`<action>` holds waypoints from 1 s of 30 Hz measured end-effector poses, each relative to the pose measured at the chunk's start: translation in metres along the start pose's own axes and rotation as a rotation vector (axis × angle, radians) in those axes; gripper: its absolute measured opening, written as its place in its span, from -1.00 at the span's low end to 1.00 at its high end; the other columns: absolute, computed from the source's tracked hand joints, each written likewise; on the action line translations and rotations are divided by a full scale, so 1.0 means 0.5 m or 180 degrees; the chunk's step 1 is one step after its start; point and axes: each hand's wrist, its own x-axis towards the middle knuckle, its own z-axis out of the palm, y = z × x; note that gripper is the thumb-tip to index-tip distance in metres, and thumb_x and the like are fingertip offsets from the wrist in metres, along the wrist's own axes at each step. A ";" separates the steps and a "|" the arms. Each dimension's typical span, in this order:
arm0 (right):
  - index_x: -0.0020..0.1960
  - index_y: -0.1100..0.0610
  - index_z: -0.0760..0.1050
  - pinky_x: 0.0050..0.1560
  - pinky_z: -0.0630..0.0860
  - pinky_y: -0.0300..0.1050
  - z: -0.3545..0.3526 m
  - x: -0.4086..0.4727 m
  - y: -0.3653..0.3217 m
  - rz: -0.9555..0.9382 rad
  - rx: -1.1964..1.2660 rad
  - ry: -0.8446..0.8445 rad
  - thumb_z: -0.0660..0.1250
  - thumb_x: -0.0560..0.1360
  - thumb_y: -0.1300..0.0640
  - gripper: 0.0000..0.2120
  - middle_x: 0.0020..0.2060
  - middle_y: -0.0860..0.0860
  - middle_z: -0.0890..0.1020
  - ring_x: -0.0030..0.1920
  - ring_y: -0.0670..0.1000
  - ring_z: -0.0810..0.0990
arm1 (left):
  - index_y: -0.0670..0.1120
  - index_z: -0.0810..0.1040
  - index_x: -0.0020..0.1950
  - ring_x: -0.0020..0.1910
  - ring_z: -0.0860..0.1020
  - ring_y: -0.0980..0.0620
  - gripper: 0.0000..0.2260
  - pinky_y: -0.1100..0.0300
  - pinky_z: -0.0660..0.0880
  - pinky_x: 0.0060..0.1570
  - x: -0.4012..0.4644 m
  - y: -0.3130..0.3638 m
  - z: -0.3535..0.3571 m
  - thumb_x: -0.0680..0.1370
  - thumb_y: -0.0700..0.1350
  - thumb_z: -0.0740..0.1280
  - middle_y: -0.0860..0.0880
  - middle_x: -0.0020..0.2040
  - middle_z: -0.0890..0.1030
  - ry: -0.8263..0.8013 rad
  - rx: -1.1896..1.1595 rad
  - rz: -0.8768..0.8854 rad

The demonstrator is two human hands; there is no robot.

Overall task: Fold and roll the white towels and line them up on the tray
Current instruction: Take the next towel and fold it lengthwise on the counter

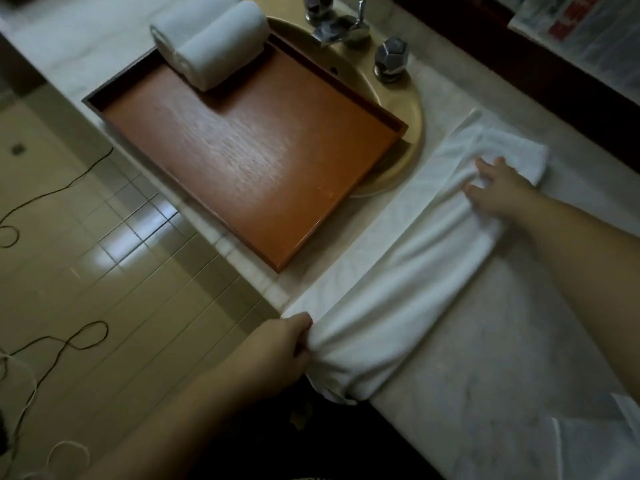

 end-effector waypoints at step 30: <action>0.65 0.00 0.07 0.42 0.36 0.31 0.014 0.032 0.002 -0.0020 -0.0482 0.0063 0.30 0.58 -0.11 -0.26 0.55 0.24 0.17 0.46 0.39 0.28 | 0.07 0.53 -0.08 -0.03 0.59 -0.04 -0.78 0.16 0.49 -0.14 -0.059 -0.200 0.060 0.56 -0.28 0.32 0.02 -0.08 0.61 0.0468 -0.0404 -0.1538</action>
